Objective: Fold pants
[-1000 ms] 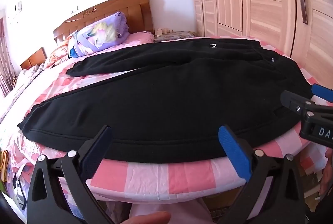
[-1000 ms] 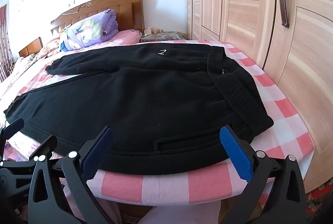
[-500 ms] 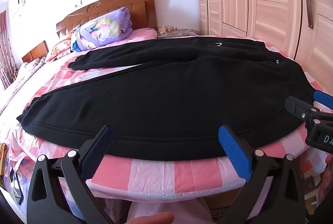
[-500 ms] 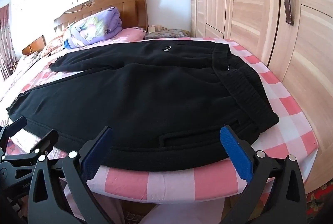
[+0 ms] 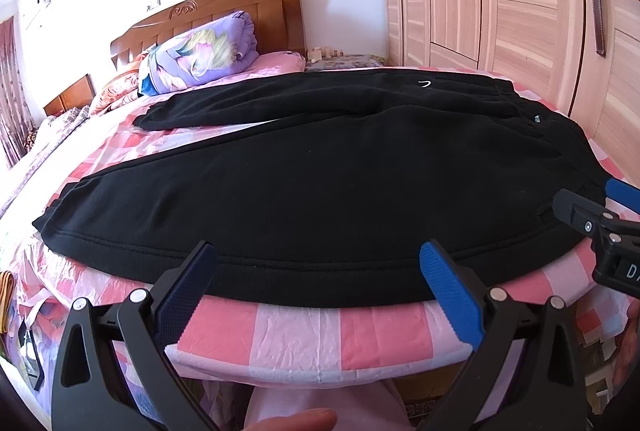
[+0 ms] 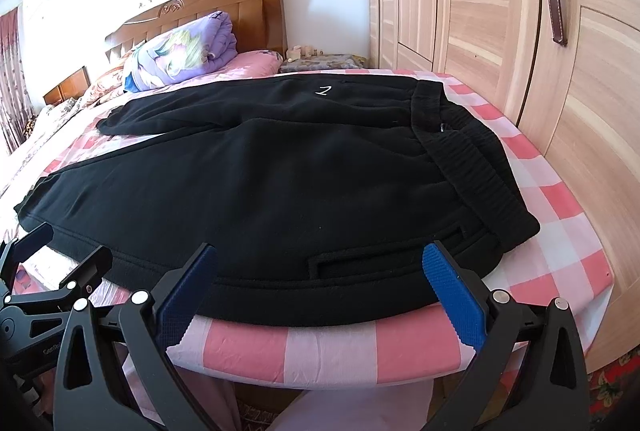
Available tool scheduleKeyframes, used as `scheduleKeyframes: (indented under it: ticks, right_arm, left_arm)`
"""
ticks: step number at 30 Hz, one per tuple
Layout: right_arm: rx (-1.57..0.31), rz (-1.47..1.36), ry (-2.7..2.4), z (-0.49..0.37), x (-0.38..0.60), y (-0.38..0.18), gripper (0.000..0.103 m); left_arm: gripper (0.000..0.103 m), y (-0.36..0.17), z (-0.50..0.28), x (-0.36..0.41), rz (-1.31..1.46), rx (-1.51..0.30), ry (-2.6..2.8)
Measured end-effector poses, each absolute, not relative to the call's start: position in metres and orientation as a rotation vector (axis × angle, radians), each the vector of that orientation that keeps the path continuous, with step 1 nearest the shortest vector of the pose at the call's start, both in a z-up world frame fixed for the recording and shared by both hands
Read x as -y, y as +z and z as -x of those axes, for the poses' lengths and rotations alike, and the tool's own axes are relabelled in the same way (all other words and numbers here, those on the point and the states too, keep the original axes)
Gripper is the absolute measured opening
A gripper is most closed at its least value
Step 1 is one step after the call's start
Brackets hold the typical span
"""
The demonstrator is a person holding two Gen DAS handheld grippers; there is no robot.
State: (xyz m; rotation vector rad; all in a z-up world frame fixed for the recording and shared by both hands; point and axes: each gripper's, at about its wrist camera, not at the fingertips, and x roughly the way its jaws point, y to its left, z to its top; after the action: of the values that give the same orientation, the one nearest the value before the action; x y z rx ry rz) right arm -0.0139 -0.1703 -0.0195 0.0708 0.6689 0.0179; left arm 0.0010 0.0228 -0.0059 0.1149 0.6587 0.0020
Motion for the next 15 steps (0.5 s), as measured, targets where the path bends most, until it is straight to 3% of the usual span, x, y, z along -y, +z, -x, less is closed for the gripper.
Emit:
scheduleKeyframes:
  ticks: [15]
  right_arm:
    - [-0.671,-0.07,0.021,0.0143,0.169,-0.0204,0.099]
  left_arm:
    - [0.102,-0.0078,-0.0007,-0.0259,-0.107,-0.654,0.01]
